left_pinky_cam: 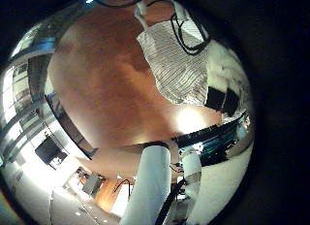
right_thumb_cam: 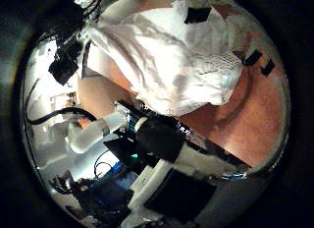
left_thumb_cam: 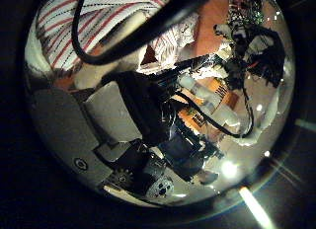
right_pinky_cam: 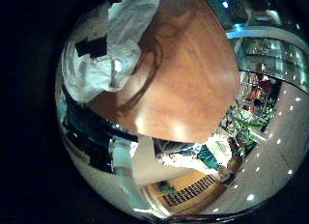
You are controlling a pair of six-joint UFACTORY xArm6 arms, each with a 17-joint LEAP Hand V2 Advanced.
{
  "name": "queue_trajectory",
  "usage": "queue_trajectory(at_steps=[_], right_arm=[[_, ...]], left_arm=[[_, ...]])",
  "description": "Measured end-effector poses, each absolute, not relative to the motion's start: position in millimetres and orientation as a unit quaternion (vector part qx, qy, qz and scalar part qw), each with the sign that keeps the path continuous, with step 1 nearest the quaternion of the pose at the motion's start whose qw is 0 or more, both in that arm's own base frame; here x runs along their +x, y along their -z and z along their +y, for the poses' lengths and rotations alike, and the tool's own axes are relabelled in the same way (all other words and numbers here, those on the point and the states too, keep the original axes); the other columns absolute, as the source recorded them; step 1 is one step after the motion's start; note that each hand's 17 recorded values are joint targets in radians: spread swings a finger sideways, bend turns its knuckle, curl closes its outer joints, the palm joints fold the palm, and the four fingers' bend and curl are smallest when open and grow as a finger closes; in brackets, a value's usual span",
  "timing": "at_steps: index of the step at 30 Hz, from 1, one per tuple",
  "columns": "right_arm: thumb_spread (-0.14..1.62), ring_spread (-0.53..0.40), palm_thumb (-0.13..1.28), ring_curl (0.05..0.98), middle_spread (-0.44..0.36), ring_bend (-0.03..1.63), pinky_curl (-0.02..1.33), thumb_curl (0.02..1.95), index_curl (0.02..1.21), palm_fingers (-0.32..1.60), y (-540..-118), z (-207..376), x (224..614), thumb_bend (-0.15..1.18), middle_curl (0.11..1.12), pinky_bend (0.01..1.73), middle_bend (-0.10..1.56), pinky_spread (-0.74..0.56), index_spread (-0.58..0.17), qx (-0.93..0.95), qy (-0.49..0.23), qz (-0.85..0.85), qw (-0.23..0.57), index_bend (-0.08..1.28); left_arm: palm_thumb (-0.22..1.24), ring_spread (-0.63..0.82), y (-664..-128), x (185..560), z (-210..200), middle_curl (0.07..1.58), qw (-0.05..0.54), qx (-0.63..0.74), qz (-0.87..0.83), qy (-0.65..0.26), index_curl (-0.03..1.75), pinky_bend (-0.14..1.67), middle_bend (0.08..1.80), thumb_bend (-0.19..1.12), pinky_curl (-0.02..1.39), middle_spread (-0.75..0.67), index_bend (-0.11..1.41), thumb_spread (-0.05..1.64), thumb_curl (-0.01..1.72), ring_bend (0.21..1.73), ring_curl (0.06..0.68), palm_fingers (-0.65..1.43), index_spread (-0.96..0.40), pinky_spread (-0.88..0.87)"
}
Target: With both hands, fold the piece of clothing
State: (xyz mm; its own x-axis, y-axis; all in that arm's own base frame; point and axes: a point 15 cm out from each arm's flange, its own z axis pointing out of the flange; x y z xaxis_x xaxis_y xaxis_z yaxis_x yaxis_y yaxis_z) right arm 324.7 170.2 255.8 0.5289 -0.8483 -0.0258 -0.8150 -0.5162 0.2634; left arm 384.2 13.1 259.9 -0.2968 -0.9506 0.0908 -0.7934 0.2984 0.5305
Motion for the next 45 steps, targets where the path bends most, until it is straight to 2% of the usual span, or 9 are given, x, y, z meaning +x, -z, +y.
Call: queue_trajectory(at_steps=[4,7,14,25,30,37,42,45], right_arm=[[1.02,-0.248,0.16,0.589,-0.203,1.24,0.6,0.31,0.74,0.38,-234,179,279,-0.04,0.71,1.1,0.8,-0.38,-0.372,0.854,0.081,-0.495,0.139,0.18],[1.0,-0.239,0.15,0.587,-0.196,1.25,0.6,0.31,0.72,0.36,-220,185,257,-0.03,0.72,1.1,0.78,-0.35,-0.348,0.854,0.075,-0.491,0.152,0.17],[0.98,-0.228,0.19,0.587,-0.188,1.26,0.58,0.31,0.7,0.33,-195,177,255,-0.02,0.74,1.09,0.76,-0.3,-0.305,0.859,0.034,-0.484,0.164,0.19],[1.0,-0.231,0.3,0.589,-0.187,1.27,0.56,0.32,0.68,0.32,-166,187,249,-0.02,0.77,1.06,0.73,-0.27,-0.282,0.87,0.003,-0.466,0.16,0.19],[1.02,-0.247,0.41,0.585,-0.204,1.27,0.54,0.34,0.68,0.39,-160,187,260,0.0,0.79,1.09,0.73,-0.32,-0.305,0.872,-0.025,-0.463,0.16,0.19],[1.02,-0.266,0.59,0.59,-0.259,1.3,0.55,0.38,0.74,0.66,-157,181,269,0.0,0.85,1.2,0.79,-0.45,-0.399,0.87,-0.049,-0.461,0.167,0.22],[0.99,-0.264,0.69,0.594,-0.288,1.29,0.57,0.4,0.85,0.92,-156,181,275,-0.01,0.91,1.25,0.86,-0.43,-0.48,0.873,-0.061,-0.455,0.164,0.34],[0.98,-0.258,0.74,0.604,-0.296,1.29,0.59,0.42,0.91,1.0,-154,180,277,-0.01,0.94,1.28,0.88,-0.39,-0.511,0.873,-0.063,-0.454,0.167,0.4]], left_arm=[[0.37,-0.45,-261,384,12,0.92,0.2,0.559,-0.781,0.196,1.21,1.02,0.88,-0.01,0.73,-0.55,0.33,1.4,0.28,1.24,0.508,1.09,-0.78,-0.63],[0.39,-0.45,-260,384,13,0.93,0.2,0.558,-0.781,0.198,1.22,1.02,0.87,-0.01,0.73,-0.55,0.33,1.4,0.29,1.24,0.508,1.09,-0.78,-0.63],[0.39,-0.45,-260,384,11,0.93,0.199,0.559,-0.78,0.198,1.22,1.01,0.87,-0.01,0.73,-0.55,0.33,1.39,0.29,1.24,0.508,1.1,-0.79,-0.63],[0.41,-0.45,-263,382,11,0.93,0.2,0.56,-0.779,0.198,1.22,1.01,0.87,-0.01,0.73,-0.56,0.35,1.39,0.3,1.23,0.507,1.1,-0.79,-0.63],[0.42,-0.45,-262,382,10,0.93,0.201,0.561,-0.778,0.2,1.22,1.0,0.87,-0.01,0.73,-0.56,0.35,1.39,0.3,1.23,0.508,1.1,-0.79,-0.64],[0.42,-0.45,-263,382,10,0.93,0.2,0.563,-0.777,0.2,1.22,1.0,0.87,-0.01,0.74,-0.56,0.35,1.39,0.3,1.23,0.508,1.1,-0.79,-0.64],[0.43,-0.45,-263,382,9,0.93,0.2,0.564,-0.776,0.2,1.22,1.0,0.87,-0.01,0.74,-0.56,0.35,1.39,0.3,1.23,0.51,1.1,-0.79,-0.64],[0.43,-0.45,-264,381,9,0.93,0.201,0.565,-0.775,0.202,1.22,1.0,0.87,-0.01,0.74,-0.56,0.35,1.39,0.3,1.23,0.511,1.1,-0.79,-0.64]])
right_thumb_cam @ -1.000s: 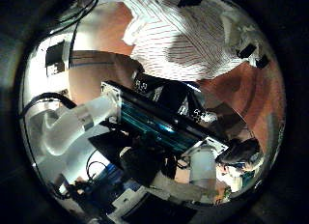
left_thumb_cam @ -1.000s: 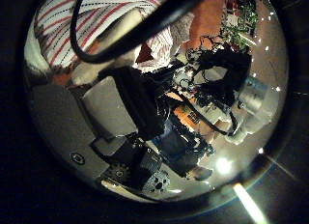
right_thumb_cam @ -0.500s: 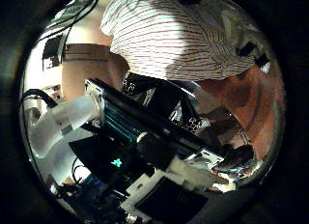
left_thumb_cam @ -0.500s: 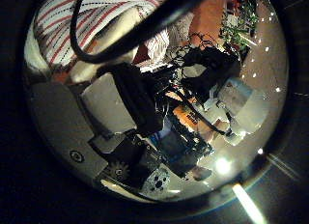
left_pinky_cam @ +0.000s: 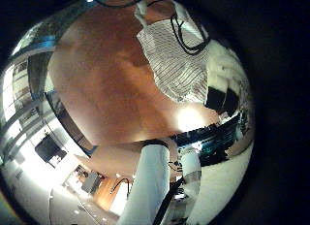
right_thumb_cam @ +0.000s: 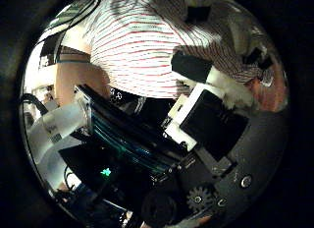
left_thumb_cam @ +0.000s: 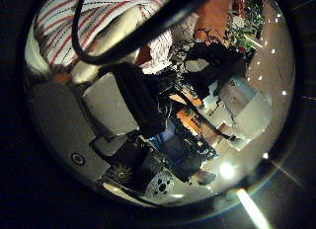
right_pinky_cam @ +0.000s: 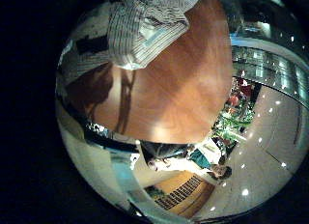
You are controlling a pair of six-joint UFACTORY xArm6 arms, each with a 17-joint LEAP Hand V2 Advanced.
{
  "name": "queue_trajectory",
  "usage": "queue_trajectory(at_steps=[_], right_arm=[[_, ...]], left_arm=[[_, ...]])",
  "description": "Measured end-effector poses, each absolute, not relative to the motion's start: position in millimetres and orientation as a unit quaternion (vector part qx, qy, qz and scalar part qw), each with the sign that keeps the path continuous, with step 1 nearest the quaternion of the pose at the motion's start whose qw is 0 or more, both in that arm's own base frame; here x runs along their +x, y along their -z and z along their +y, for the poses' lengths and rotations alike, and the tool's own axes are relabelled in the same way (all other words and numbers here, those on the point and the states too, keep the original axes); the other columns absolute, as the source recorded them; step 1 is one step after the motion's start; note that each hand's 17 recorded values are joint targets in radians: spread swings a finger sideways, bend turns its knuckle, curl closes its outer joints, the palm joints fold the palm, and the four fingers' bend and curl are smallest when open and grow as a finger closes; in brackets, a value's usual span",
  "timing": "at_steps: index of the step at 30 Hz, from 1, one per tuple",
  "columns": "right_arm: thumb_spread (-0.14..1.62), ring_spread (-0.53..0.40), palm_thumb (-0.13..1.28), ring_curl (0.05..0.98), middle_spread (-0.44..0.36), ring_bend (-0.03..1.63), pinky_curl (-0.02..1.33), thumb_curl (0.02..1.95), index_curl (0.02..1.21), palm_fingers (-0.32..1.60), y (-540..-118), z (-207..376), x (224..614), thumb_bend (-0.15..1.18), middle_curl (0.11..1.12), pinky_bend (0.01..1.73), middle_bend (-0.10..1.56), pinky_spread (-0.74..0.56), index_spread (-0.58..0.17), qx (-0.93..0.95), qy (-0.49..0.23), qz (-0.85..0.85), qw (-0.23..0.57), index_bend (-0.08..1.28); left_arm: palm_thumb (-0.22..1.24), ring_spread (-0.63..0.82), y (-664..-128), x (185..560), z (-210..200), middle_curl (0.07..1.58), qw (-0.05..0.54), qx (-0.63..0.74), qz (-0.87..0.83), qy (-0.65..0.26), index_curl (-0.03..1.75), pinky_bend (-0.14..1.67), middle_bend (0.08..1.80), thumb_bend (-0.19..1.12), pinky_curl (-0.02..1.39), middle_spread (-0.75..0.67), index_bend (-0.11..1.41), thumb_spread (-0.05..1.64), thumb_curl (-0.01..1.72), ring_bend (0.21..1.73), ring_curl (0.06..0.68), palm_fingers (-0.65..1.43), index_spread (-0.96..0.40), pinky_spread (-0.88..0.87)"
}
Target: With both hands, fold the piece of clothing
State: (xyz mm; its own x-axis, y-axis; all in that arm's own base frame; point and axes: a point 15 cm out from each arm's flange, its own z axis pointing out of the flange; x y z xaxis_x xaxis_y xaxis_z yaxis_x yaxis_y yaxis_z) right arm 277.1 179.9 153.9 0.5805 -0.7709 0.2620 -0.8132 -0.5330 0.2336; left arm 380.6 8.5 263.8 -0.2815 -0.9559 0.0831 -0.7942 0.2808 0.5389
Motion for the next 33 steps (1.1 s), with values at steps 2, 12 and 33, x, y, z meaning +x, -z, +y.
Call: queue_trajectory(at_steps=[2,12,33], right_arm=[[0.97,-0.251,0.76,0.61,-0.298,1.28,0.6,0.43,0.95,1.04,-155,180,277,-0.01,0.95,1.28,0.89,-0.37,-0.525,0.874,-0.064,-0.452,0.166,0.44],[1.06,-0.266,0.5,0.64,-0.284,1.27,0.63,0.38,0.98,0.47,-186,186,292,-0.08,0.92,1.31,0.71,-0.42,-0.494,0.871,-0.078,-0.474,0.104,0.16],[0.99,-0.223,0.28,0.549,-0.171,1.24,0.5,0.31,0.71,0.3,-150,166,262,-0.03,0.83,1.23,0.61,-0.25,-0.286,0.862,-0.058,-0.493,0.102,0.17]], left_arm=[[0.43,-0.45,-264,380,7,0.93,0.201,0.564,-0.775,0.202,1.22,1.0,0.87,-0.01,0.74,-0.56,0.35,1.4,0.3,1.23,0.511,1.1,-0.79,-0.64],[0.42,-0.45,-268,377,3,0.93,0.201,0.564,-0.774,0.205,1.22,1.0,0.88,-0.01,0.74,-0.56,0.34,1.41,0.29,1.23,0.513,1.1,-0.79,-0.65],[0.43,-0.45,-273,373,-4,0.93,0.198,0.567,-0.771,0.212,1.23,1.0,0.87,-0.01,0.74,-0.57,0.32,1.42,0.29,1.23,0.514,1.1,-0.79,-0.64]])
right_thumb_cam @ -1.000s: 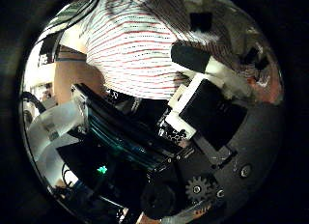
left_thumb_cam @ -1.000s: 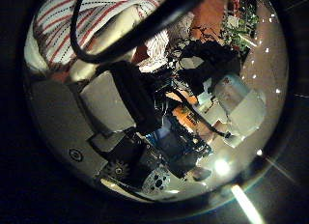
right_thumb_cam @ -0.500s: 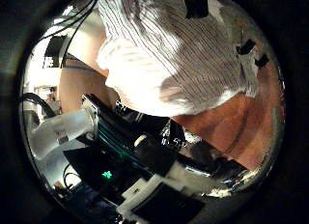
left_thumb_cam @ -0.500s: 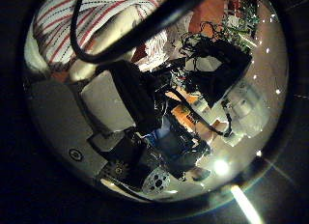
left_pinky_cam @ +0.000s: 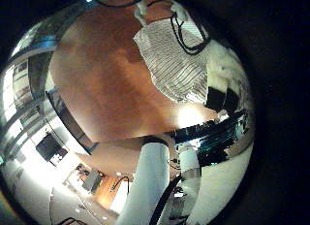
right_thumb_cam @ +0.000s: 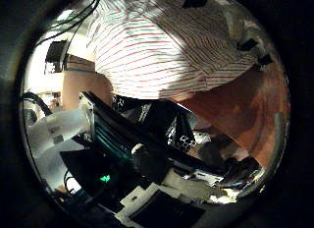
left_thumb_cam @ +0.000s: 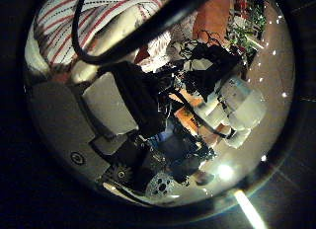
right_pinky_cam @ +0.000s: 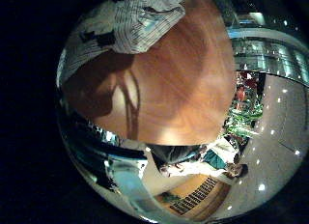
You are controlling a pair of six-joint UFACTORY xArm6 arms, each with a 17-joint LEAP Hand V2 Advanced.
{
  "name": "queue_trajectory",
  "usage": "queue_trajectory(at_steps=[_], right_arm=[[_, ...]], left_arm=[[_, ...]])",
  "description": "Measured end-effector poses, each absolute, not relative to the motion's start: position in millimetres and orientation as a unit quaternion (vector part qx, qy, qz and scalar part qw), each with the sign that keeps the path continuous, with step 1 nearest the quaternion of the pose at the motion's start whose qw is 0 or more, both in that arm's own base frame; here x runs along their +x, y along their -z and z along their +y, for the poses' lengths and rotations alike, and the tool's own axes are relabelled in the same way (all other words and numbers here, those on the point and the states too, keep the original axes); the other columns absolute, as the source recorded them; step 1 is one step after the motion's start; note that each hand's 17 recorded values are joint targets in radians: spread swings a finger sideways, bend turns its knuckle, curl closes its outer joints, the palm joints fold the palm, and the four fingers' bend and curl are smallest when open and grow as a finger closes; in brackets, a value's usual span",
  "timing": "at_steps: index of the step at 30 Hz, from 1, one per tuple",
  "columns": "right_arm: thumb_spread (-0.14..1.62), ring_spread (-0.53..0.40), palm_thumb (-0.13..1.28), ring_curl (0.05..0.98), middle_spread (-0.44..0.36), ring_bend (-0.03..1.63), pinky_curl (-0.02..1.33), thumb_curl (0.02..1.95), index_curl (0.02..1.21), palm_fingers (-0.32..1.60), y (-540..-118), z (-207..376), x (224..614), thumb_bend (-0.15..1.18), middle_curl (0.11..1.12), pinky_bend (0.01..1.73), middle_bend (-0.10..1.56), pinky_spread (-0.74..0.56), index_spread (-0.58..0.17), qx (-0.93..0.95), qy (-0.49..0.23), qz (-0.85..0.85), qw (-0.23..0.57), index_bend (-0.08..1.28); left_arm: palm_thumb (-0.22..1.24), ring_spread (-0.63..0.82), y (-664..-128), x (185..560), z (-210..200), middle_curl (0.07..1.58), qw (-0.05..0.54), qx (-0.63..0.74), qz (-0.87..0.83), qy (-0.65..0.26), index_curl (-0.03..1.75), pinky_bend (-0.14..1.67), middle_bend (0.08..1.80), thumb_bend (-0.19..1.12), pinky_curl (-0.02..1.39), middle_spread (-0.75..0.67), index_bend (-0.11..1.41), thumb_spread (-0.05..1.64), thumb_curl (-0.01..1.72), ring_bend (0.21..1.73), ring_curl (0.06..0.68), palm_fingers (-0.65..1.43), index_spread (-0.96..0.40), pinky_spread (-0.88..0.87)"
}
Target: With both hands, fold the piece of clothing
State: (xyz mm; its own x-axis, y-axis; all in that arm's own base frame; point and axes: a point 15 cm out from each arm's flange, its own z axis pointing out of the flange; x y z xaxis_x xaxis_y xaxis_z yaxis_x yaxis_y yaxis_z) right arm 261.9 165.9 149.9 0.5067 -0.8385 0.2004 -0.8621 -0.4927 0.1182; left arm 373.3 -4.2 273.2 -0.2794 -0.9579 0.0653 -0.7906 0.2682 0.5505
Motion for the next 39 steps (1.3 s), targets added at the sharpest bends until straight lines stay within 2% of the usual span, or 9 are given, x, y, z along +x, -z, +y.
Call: queue_trajectory(at_steps=[9,15,19,22,26,29,31,35,39], right_arm=[[0.99,-0.231,0.33,0.537,-0.161,1.23,0.47,0.32,0.67,0.31,-141,174,259,-0.02,0.82,1.23,0.6,-0.27,-0.269,0.864,-0.055,-0.486,0.115,0.17],[1.02,-0.24,0.49,0.535,-0.161,1.24,0.46,0.36,0.64,0.35,-125,182,263,0.0,0.81,1.27,0.58,-0.34,-0.265,0.865,-0.051,-0.483,0.126,0.16],[1.02,-0.257,0.54,0.545,-0.195,1.29,0.45,0.37,0.62,0.45,-123,188,269,-0.02,0.83,1.32,0.61,-0.42,-0.291,0.865,-0.051,-0.483,0.128,0.15],[1.02,-0.266,0.58,0.562,-0.231,1.35,0.46,0.38,0.63,0.61,-124,190,272,-0.01,0.88,1.35,0.68,-0.46,-0.337,0.864,-0.051,-0.484,0.125,0.17],[1.02,-0.268,0.63,0.568,-0.267,1.35,0.46,0.4,0.7,0.86,-130,194,277,-0.01,0.93,1.37,0.77,-0.46,-0.415,0.865,-0.055,-0.485,0.115,0.25],[1.01,-0.257,0.67,0.569,-0.285,1.31,0.48,0.41,0.78,1.02,-132,195,277,-0.01,0.96,1.37,0.82,-0.4,-0.468,0.866,-0.056,-0.485,0.11,0.35],[1.01,-0.246,0.71,0.58,-0.286,1.3,0.5,0.42,0.85,1.13,-138,196,279,-0.01,0.98,1.36,0.87,-0.36,-0.486,0.865,-0.059,-0.487,0.102,0.47],[1.02,-0.23,0.82,0.602,-0.264,1.31,0.52,0.45,0.95,1.21,-151,198,289,0.01,0.99,1.35,0.97,-0.29,-0.486,0.865,-0.064,-0.491,0.081,0.65],[1.05,-0.218,0.93,0.622,-0.23,1.33,0.55,0.48,1.0,1.21,-163,192,299,0.04,0.99,1.36,1.07,-0.25,-0.462,0.862,-0.069,-0.499,0.067,0.78]], left_arm=[[0.43,-0.45,-273,373,-5,0.93,0.197,0.569,-0.77,0.213,1.24,1.0,0.87,-0.01,0.74,-0.57,0.3,1.42,0.29,1.24,0.515,1.1,-0.79,-0.64],[0.43,-0.45,-273,373,-5,0.93,0.198,0.57,-0.769,0.214,1.24,1.0,0.87,-0.01,0.74,-0.57,0.3,1.42,0.29,1.23,0.515,1.1,-0.79,-0.64],[0.43,-0.45,-273,373,-4,0.93,0.197,0.57,-0.768,0.213,1.25,1.0,0.87,0.0,0.74,-0.57,0.3,1.43,0.29,1.23,0.515,1.1,-0.79,-0.64],[0.44,-0.45,-273,373,-5,0.93,0.198,0.57,-0.769,0.212,1.25,1.0,0.87,0.0,0.74,-0.57,0.3,1.43,0.29,1.23,0.515,1.1,-0.79,-0.64],[0.44,-0.45,-272,373,-4,0.93,0.199,0.57,-0.768,0.212,1.25,1.0,0.87,-0.01,0.74,-0.57,0.29,1.43,0.29,1.23,0.515,1.1,-0.79,-0.65],[0.44,-0.45,-271,373,-2,0.93,0.2,0.571,-0.767,0.212,1.25,1.0,0.87,0.0,0.74,-0.57,0.29,1.43,0.29,1.23,0.515,1.1,-0.79,-0.65],[0.44,-0.45,-271,374,-2,0.93,0.2,0.572,-0.767,0.212,1.25,1.0,0.86,0.0,0.74,-0.57,0.29,1.44,0.29,1.23,0.514,1.1,-0.79,-0.65],[0.45,-0.45,-267,374,-1,0.93,0.204,0.57,-0.766,0.215,1.25,1.0,0.86,0.0,0.74,-0.57,0.29,1.44,0.28,1.23,0.515,1.1,-0.78,-0.65],[0.45,-0.45,-266,374,-1,0.93,0.205,0.569,-0.766,0.216,1.25,1.0,0.86,0.0,0.74,-0.57,0.29,1.45,0.29,1.23,0.515,1.1,-0.78,-0.66]])
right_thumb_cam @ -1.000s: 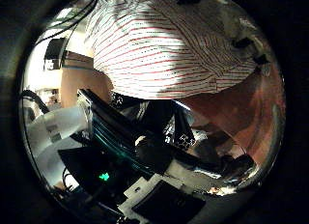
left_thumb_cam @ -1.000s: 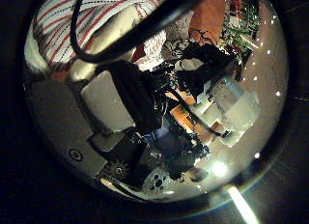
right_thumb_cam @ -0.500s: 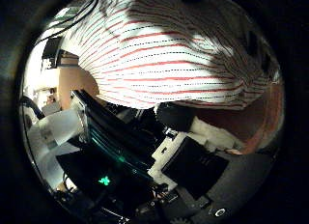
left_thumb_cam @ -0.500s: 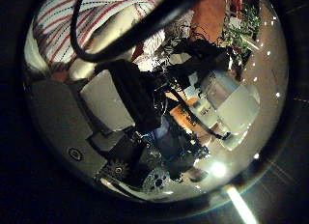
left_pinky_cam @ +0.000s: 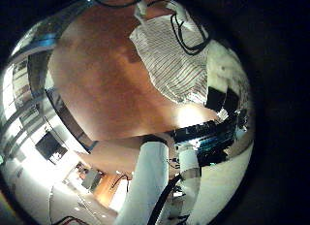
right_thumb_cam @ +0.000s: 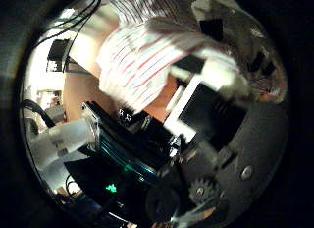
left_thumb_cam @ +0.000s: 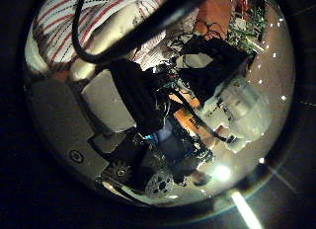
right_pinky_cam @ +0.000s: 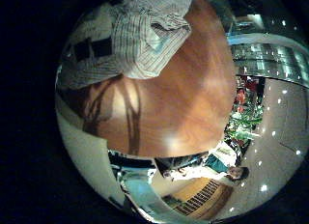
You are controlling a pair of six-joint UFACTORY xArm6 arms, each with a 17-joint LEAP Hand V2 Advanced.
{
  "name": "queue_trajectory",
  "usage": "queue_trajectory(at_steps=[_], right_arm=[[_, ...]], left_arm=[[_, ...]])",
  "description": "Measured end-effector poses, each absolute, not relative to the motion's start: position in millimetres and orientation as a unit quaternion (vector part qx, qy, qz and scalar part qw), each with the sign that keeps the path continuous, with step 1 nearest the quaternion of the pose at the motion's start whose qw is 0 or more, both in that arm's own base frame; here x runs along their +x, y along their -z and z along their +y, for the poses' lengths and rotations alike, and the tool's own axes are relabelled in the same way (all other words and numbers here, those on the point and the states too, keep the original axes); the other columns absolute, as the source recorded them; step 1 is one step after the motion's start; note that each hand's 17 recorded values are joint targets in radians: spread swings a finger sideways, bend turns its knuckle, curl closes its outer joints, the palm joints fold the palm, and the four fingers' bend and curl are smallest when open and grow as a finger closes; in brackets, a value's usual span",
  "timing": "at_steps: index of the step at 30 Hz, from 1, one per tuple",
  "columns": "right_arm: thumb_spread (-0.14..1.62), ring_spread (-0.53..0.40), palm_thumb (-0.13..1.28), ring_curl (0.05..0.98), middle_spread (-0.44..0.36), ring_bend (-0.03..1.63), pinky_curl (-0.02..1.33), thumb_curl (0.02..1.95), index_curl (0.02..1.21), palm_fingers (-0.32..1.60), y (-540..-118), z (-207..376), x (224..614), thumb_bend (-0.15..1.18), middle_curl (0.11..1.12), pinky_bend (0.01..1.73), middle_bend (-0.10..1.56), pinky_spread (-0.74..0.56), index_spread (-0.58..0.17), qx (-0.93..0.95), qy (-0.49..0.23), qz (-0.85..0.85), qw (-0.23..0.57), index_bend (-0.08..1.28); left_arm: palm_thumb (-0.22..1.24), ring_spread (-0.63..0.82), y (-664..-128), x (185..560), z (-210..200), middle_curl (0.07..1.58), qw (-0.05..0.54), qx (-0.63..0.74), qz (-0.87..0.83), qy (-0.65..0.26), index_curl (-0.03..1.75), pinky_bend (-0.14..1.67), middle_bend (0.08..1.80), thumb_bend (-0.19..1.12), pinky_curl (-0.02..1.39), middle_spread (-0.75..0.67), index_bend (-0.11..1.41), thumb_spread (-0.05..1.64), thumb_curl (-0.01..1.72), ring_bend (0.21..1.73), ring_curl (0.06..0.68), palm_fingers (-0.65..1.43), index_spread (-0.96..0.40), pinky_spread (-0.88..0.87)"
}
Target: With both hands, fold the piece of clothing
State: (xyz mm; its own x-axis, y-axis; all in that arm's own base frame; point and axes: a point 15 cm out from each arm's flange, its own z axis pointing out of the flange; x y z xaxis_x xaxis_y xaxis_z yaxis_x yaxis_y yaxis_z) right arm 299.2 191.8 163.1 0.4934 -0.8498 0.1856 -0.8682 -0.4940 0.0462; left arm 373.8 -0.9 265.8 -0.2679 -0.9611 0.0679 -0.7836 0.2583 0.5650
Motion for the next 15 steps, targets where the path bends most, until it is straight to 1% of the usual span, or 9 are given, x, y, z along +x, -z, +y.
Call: queue_trajectory(at_steps=[4,11,15], right_arm=[[1.08,-0.21,0.97,0.644,-0.201,1.35,0.58,0.51,1.02,1.19,-173,188,301,0.03,0.97,1.37,1.13,-0.22,-0.434,0.863,-0.072,-0.497,0.059,0.85],[1.11,-0.199,0.99,0.669,-0.164,1.38,0.63,0.56,1.02,1.16,-205,166,302,0.0,0.93,1.37,1.21,-0.19,-0.386,0.853,-0.077,-0.515,0.046,0.93],[1.11,-0.196,0.99,0.676,-0.148,1.39,0.65,0.58,1.01,1.16,-223,160,294,-0.01,0.91,1.36,1.24,-0.18,-0.364,0.845,-0.054,-0.532,0.03,0.95]], left_arm=[[0.45,-0.45,-266,374,1,0.93,0.205,0.568,-0.767,0.218,1.25,1.0,0.86,0.0,0.74,-0.57,0.28,1.45,0.28,1.23,0.515,1.1,-0.78,-0.66],[0.46,-0.45,-273,370,4,0.94,0.207,0.562,-0.772,0.215,1.25,1.0,0.86,0.0,0.74,-0.56,0.28,1.45,0.28,1.23,0.515,1.1,-0.77,-0.66],[0.46,-0.45,-278,364,4,0.94,0.213,0.551,-0.779,0.213,1.25,1.0,0.86,0.0,0.74,-0.56,0.28,1.45,0.28,1.23,0.515,1.1,-0.77,-0.66]])
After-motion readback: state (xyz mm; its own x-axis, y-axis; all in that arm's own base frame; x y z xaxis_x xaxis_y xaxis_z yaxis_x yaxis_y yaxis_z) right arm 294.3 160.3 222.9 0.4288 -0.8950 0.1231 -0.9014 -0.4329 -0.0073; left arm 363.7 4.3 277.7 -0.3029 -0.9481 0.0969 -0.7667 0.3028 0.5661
